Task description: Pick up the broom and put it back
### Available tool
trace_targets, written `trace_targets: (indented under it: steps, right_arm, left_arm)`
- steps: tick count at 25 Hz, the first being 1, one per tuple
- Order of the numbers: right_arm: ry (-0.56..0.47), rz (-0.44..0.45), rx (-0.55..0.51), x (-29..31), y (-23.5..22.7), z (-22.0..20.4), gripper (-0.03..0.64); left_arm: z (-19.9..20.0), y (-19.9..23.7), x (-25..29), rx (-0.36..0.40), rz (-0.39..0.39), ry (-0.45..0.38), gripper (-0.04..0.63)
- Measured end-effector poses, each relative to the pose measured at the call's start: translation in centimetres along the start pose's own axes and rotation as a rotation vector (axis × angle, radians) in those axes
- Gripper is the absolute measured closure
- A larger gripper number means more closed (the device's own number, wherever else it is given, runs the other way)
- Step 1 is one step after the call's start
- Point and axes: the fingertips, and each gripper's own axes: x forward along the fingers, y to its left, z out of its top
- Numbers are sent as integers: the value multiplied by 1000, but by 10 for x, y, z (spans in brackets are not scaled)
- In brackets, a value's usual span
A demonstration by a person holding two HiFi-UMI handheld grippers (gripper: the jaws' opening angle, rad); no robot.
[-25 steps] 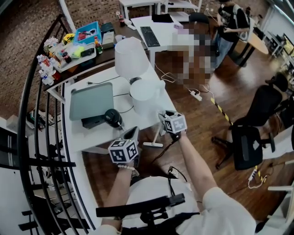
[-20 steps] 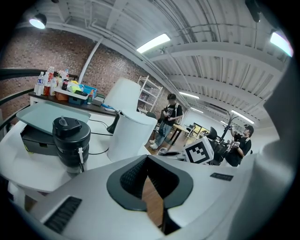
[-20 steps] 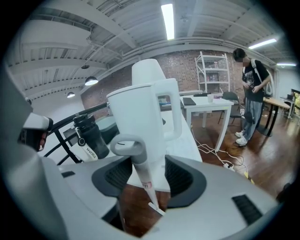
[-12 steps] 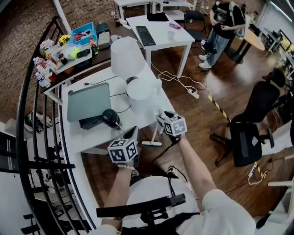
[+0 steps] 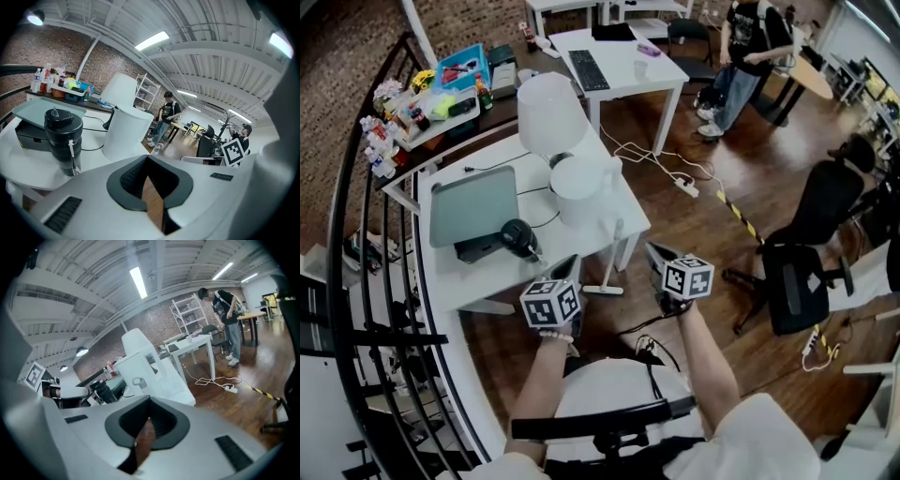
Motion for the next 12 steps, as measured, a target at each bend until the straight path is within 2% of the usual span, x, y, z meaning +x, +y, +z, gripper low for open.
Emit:
trace_targets:
  steps: [5,12]
  right_arm:
    - [-68,-22,57,-44,7,14,607]
    - [-159,-66,16,-87,27,27,607]
  left_arm:
    - [-1,-14,-6,29,-12,-3,606]
    - [5,-28,-20,64,-21,-32,606]
